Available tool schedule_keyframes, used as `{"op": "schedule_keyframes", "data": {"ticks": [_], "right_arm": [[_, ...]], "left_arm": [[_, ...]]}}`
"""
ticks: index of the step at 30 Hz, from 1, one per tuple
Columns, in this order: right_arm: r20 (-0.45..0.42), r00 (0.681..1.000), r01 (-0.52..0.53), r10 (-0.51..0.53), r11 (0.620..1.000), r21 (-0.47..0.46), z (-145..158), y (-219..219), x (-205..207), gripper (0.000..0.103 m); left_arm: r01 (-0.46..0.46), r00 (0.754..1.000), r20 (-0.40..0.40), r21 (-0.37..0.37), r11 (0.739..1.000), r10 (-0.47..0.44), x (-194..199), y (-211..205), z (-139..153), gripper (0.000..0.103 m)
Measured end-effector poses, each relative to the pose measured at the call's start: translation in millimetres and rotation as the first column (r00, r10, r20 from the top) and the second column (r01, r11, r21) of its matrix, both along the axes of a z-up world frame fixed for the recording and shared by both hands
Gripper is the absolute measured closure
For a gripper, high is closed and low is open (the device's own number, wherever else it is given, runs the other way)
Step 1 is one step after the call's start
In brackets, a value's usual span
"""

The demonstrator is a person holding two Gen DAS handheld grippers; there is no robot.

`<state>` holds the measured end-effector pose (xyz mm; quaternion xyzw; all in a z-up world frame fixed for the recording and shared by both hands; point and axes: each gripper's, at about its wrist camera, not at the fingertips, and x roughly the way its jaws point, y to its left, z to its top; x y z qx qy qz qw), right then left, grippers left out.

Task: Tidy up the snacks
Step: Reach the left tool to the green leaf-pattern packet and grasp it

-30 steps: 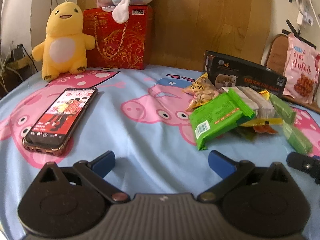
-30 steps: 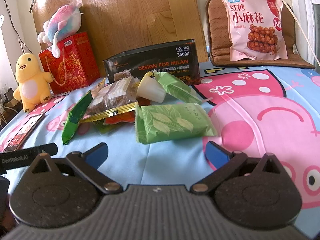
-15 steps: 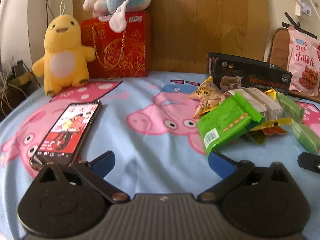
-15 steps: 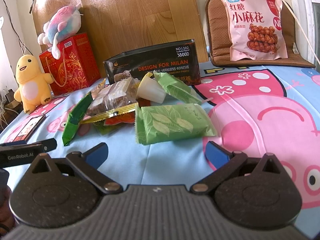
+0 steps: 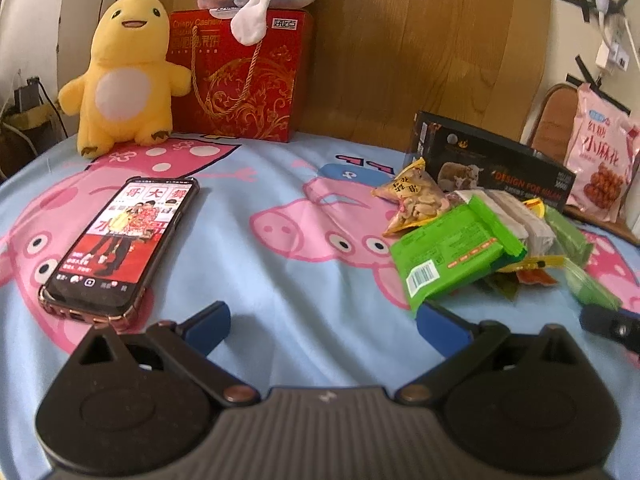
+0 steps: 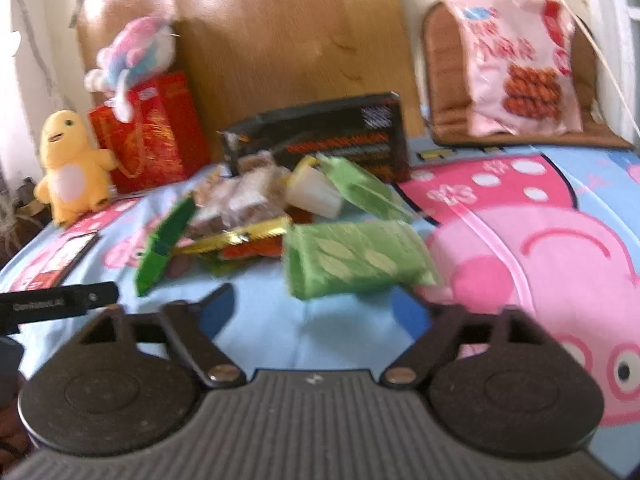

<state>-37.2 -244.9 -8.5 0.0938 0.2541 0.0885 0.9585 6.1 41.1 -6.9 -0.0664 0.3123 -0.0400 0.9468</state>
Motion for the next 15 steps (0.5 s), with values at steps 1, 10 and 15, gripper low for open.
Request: {"op": "schedule_keyframes", "data": {"ticks": [1, 10, 15], "right_arm": [[0.002, 1.0, -0.025, 0.025, 1.0, 0.005, 4.5, 1.3, 1.5, 0.044], [0.052, 0.973, -0.229, 0.226, 0.971, 0.066, 39.2, 32.4, 25.0, 0.064], [-0.027, 0.961, -0.272, 0.275, 0.959, 0.073, 28.4, 61.9, 52.2, 0.064]], "left_arm": [[-0.001, 1.0, 0.0, -0.016, 1.0, 0.001, 0.5, 2.4, -0.3, 0.0], [-0.003, 1.0, 0.019, -0.076, 0.997, 0.005, -1.8, 10.7, -0.7, 0.0], [-0.008, 1.0, 0.018, -0.071, 0.997, 0.01, -1.7, 7.4, -0.6, 0.0]]}}
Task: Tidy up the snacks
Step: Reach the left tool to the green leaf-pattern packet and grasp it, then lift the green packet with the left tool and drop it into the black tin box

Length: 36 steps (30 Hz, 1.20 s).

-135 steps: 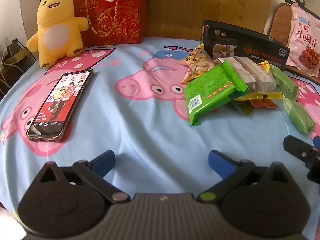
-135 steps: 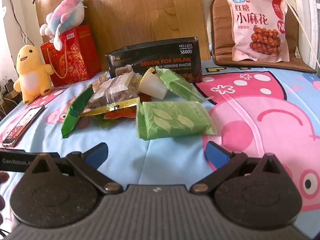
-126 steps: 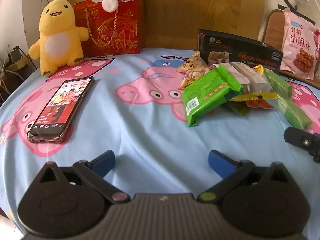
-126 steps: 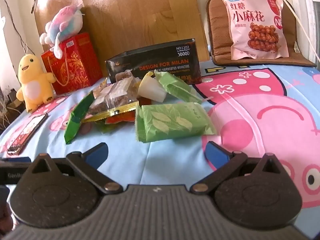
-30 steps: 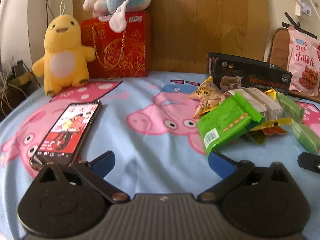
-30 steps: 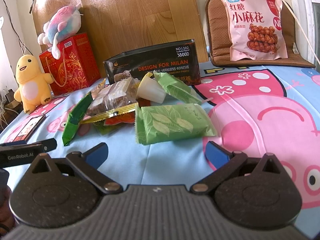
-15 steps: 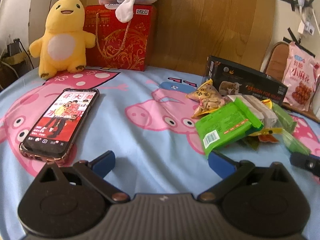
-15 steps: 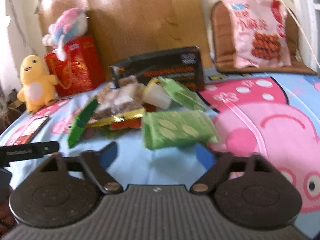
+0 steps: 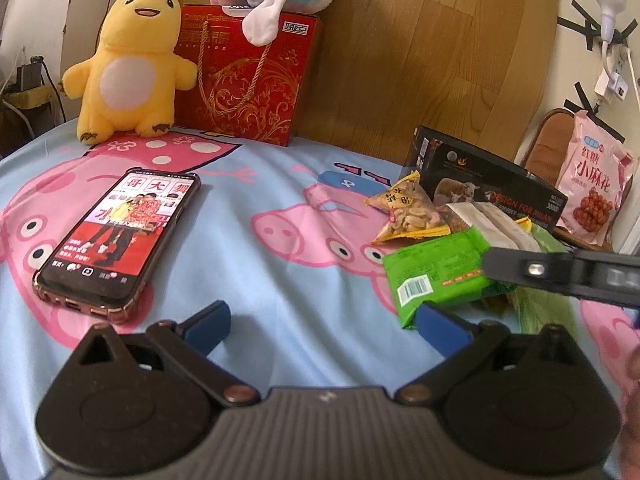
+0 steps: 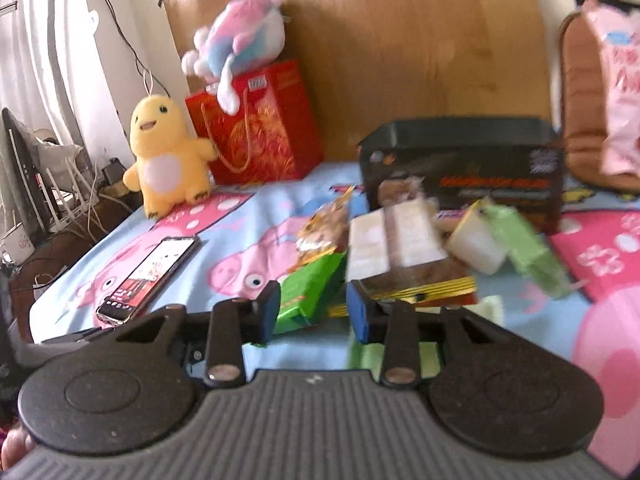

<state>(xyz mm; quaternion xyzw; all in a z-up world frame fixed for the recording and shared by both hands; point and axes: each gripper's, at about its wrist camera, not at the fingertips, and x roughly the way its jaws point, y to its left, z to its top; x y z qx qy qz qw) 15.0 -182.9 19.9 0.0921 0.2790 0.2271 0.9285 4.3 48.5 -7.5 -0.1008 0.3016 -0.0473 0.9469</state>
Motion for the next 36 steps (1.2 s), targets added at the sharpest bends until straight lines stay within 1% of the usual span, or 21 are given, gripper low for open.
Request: {"op": "schedule_keyframes", "data": {"ticks": [2, 3, 5, 9, 11, 14, 15, 16, 18, 20, 22, 23, 24, 26, 28, 29, 30, 31, 34, 35, 36], "right_arm": [[-0.033, 0.999, -0.004, 0.005, 1.0, 0.018, -5.4, 4.0, 10.9, 0.077], [-0.049, 0.999, -0.009, 0.01, 1.0, 0.021, -7.9, 5.1, 14.0, 0.081], [-0.076, 0.997, -0.005, 0.008, 0.999, 0.033, -11.2, 1.1, 14.4, 0.083], [-0.114, 0.993, -0.013, 0.017, 0.999, 0.041, -14.3, -18.5, -6.7, 0.101], [-0.116, 0.993, -0.005, 0.009, 0.999, 0.036, -15.3, -31.8, -19.3, 0.101], [-0.132, 0.991, 0.004, 0.003, 0.998, 0.056, -18.3, -54.4, -38.6, 0.101], [-0.134, 0.991, 0.009, -0.002, 0.998, 0.055, -19.2, -61.1, -45.7, 0.1], [-0.127, 0.992, 0.011, -0.006, 0.999, 0.045, -19.5, -65.0, -50.9, 0.097], [-0.087, 0.996, 0.02, -0.02, 1.0, -0.001, -17.5, -68.5, -60.0, 0.095], [-0.043, 0.999, 0.028, -0.031, 0.998, -0.061, -14.1, -67.5, -62.3, 0.086], [0.0, 0.998, 0.06, -0.06, 0.994, -0.087, -10.8, -70.5, -60.9, 0.057], [0.011, 0.997, 0.082, -0.081, 0.993, -0.085, -10.2, -74.5, -58.5, 0.054], [0.016, 0.994, 0.106, -0.105, 0.992, -0.074, -9.4, -79.1, -55.1, 0.052], [0.002, 0.992, 0.13, -0.13, 0.991, -0.034, -9.6, -93.1, -49.7, 0.052], [-0.023, 0.991, 0.132, -0.132, 0.991, 0.004, -10.5, -101.6, -44.9, 0.052], [-0.032, 0.992, 0.121, -0.121, 0.993, 0.005, -11.7, -102.4, -44.9, 0.052], [-0.034, 0.994, 0.108, -0.108, 0.994, -0.003, -12.6, -103.1, -48.0, 0.052], [-0.03, 0.995, 0.093, -0.093, 0.996, -0.016, -13.4, -100.4, -51.3, 0.052], [-0.006, 0.999, 0.035, -0.035, 0.996, -0.084, -17.7, -84.8, -55.7, 0.05], [-0.002, 1.0, 0.012, -0.012, 0.994, -0.111, -20.0, -78.2, -54.5, 0.05], [-0.006, 1.0, -0.009, 0.008, 0.991, -0.136, -23.7, -72.3, -51.3, 0.05]], "left_arm": [[0.0, 1.0, 0.001, -0.002, 1.0, 0.0, -0.4, 0.0, -0.1, 0.0], [0.0, 1.0, 0.001, -0.004, 1.0, 0.0, -0.5, 0.2, -0.1, 0.0], [-0.001, 1.0, 0.002, -0.007, 1.0, 0.001, -0.2, 0.4, 0.0, 0.0], [0.005, 1.0, 0.004, -0.019, 1.0, -0.005, -0.4, 2.4, 0.1, 0.0], [0.026, 1.0, 0.007, -0.036, 0.999, -0.026, -0.4, 3.5, 0.3, 0.0], [0.09, 0.996, 0.002, -0.076, 0.993, -0.09, 1.3, 5.3, 1.9, 0.0], [0.11, 0.994, -0.005, -0.091, 0.99, -0.111, 3.6, 5.6, 3.7, 0.0], [0.124, 0.992, -0.01, -0.102, 0.987, -0.126, 5.8, 5.7, 5.9, 0.002], [0.148, 0.989, -0.008, -0.121, 0.982, -0.15, 9.0, 3.1, 15.9, 0.006], [0.2, 0.98, 0.017, -0.129, 0.971, -0.199, 7.5, -8.0, 30.8, 0.006], [0.264, 0.964, 0.016, -0.132, 0.955, -0.265, 6.1, -24.0, 40.5, 0.008], [0.304, 0.952, 0.006, -0.145, 0.942, -0.306, 7.4, -32.8, 42.8, 0.011], [0.347, 0.935, -0.011, -0.173, 0.922, -0.354, 10.3, -43.0, 43.2, 0.013], [0.388, 0.913, -0.047, -0.202, 0.899, -0.405, 18.5, -58.8, 40.4, 0.022], [0.409, 0.897, -0.086, -0.208, 0.889, -0.433, 28.4, -73.7, 35.4, 0.026], [0.416, 0.891, -0.1, -0.205, 0.886, -0.442, 33.4, -80.9, 32.6, 0.029], [0.424, 0.885, -0.115, -0.202, 0.883, -0.451, 38.5, -88.6, 29.7, 0.03], [0.431, 0.879, -0.129, -0.2, 0.88, -0.46, 41.4, -94.9, 27.2, 0.034], [0.465, 0.852, -0.172, -0.184, 0.866, -0.494, 47.3, -114.7, 18.0, 0.044], [0.474, 0.847, -0.178, -0.168, 0.864, -0.5, 48.1, -121.6, 14.3, 0.045], [0.479, 0.848, -0.174, -0.152, 0.865, -0.5, 45.3, -124.8, 14.7, 0.046]]}}
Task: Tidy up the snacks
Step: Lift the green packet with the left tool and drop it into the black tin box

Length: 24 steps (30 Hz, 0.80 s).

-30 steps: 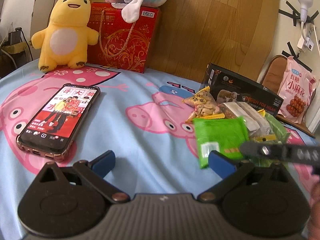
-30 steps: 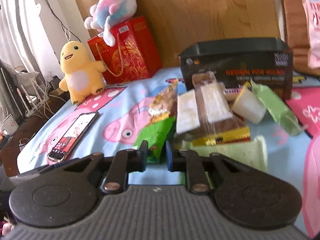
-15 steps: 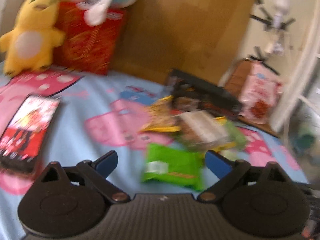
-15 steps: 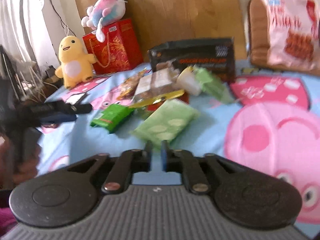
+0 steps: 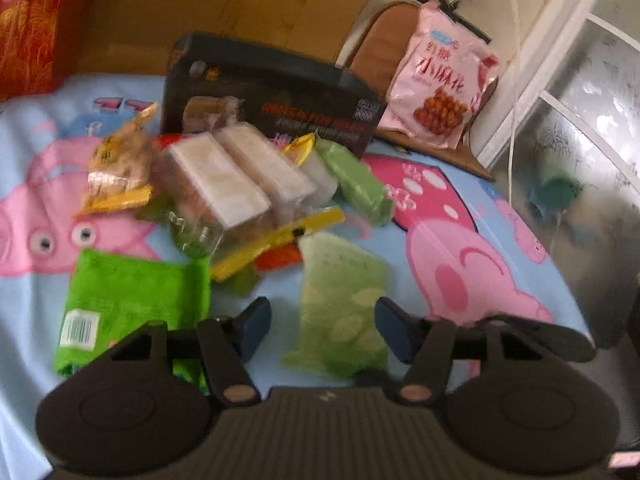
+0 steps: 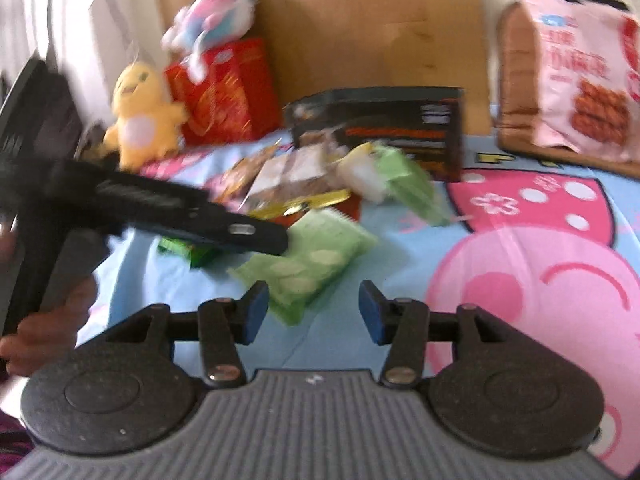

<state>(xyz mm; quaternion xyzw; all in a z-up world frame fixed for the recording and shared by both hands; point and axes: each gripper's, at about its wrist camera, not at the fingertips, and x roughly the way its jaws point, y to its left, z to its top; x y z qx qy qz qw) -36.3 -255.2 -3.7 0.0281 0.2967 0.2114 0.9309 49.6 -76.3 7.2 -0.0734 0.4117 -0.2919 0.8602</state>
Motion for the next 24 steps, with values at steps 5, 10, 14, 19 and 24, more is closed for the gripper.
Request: {"op": "schedule_keyframes", "data": {"ticks": [5, 10, 14, 19, 24], "right_arm": [[-0.005, 0.999, -0.045, 0.045, 0.999, 0.003, -6.0, 8.2, 8.4, 0.07], [0.098, 0.992, -0.075, 0.074, 0.997, 0.004, 6.7, -0.3, -14.2, 0.07], [0.175, 0.983, -0.064, 0.06, 0.998, 0.021, 29.3, -2.4, -5.2, 0.07], [0.256, 0.967, -0.019, 0.013, 1.0, 0.019, 56.9, 1.6, 59.3, 0.07], [0.191, 0.98, 0.048, -0.06, 0.997, 0.067, 65.1, 5.9, 149.9, 0.069]], "left_arm": [[0.03, 1.0, -0.008, -0.009, 0.999, -0.03, -19.0, -2.5, 6.4, 0.059], [0.056, 0.996, 0.069, -0.053, 0.997, -0.052, -33.5, 3.3, 35.1, 0.058], [0.033, 0.987, 0.158, -0.053, 0.998, -0.025, -9.3, -3.6, 64.7, 0.058], [-0.03, 0.98, 0.192, -0.074, 0.997, 0.044, 72.2, -15.1, 90.1, 0.058], [-0.111, 0.974, 0.192, -0.037, 0.993, 0.116, 144.9, -34.9, 82.6, 0.056]]}}
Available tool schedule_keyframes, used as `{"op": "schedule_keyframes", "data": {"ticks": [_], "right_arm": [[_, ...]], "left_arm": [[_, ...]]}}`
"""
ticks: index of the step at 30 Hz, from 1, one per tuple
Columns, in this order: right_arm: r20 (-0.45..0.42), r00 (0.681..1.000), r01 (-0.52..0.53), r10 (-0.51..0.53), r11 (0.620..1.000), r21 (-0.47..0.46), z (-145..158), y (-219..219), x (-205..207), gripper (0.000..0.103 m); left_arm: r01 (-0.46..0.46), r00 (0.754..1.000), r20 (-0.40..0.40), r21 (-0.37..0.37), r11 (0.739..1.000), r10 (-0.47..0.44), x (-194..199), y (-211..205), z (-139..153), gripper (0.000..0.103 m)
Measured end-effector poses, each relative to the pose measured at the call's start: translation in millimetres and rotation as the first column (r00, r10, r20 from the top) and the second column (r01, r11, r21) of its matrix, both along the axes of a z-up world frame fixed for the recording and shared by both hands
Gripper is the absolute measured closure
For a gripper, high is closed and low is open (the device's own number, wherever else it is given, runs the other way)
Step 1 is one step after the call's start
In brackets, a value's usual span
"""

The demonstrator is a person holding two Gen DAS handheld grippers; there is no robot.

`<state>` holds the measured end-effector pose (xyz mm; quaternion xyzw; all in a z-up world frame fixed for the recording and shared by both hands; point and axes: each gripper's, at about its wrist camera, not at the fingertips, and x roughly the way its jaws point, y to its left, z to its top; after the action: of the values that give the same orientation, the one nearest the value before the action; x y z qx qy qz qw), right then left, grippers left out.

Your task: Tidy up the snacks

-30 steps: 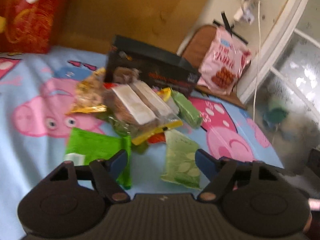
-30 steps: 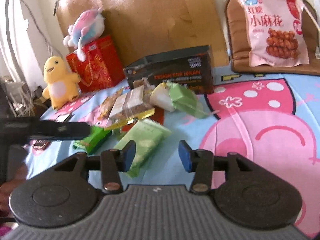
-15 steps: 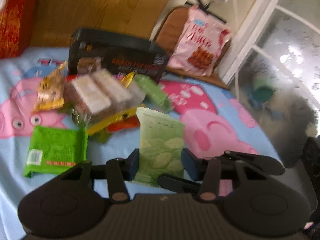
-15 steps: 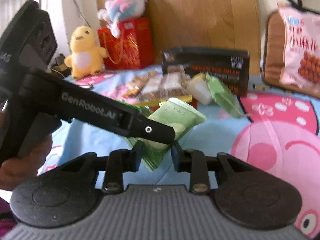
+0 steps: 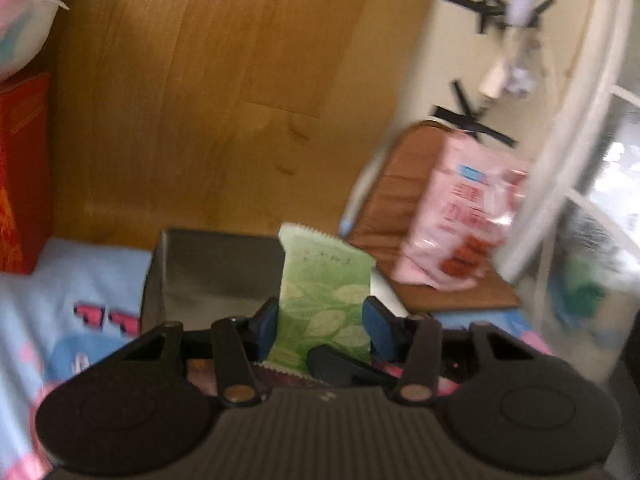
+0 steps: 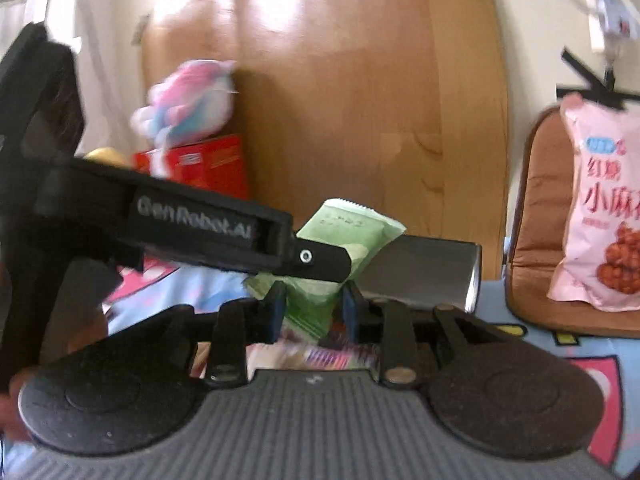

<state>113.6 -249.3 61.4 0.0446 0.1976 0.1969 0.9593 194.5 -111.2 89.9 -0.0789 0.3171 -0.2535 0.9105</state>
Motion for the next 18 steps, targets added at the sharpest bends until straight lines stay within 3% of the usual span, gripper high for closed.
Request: {"op": "schedule_keyframes", "data": {"ticks": [3, 5, 7, 9, 12, 15, 18], "right_arm": [[-0.045, 0.998, 0.043, -0.042, 0.999, 0.011, -5.0, 3.3, 32.3, 0.067], [-0.038, 0.996, 0.078, -0.079, 0.997, -0.021, -3.7, 2.4, 30.4, 0.067], [-0.023, 0.997, 0.071, -0.071, 0.997, 0.01, -3.3, -10.2, 12.6, 0.067], [-0.011, 0.996, 0.088, -0.087, 0.995, 0.053, -8.1, -28.1, -12.5, 0.058], [-0.066, 0.994, 0.097, -0.092, 0.993, 0.067, -27.8, -40.0, -40.4, 0.051], [-0.087, 0.992, 0.082, -0.087, 0.995, -0.057, -47.8, -30.2, -48.0, 0.045], [-0.117, 0.987, 0.094, -0.113, 0.983, -0.16, -66.5, -20.5, -45.9, 0.056]], "left_arm": [[-0.043, 0.999, -0.031, 0.027, 0.999, 0.044, 15.1, -2.7, -12.3, 0.052], [-0.04, 0.999, -0.024, -0.031, 0.999, 0.039, 3.2, 10.1, -11.3, 0.052], [-0.031, 0.999, 0.023, -0.078, 0.996, 0.033, -21.7, 27.4, -8.6, 0.048], [-0.032, 0.998, 0.043, -0.109, 0.994, 0.037, -44.7, 43.0, -11.5, 0.042], [-0.03, 0.999, -0.013, -0.153, 0.988, 0.029, -67.1, 56.1, -24.4, 0.042], [-0.029, 0.999, -0.049, -0.16, 0.987, 0.022, -87.3, 62.6, -33.4, 0.042], [-0.017, 0.997, -0.074, -0.15, 0.989, 0.006, -106.9, 65.8, -38.6, 0.042]]}}
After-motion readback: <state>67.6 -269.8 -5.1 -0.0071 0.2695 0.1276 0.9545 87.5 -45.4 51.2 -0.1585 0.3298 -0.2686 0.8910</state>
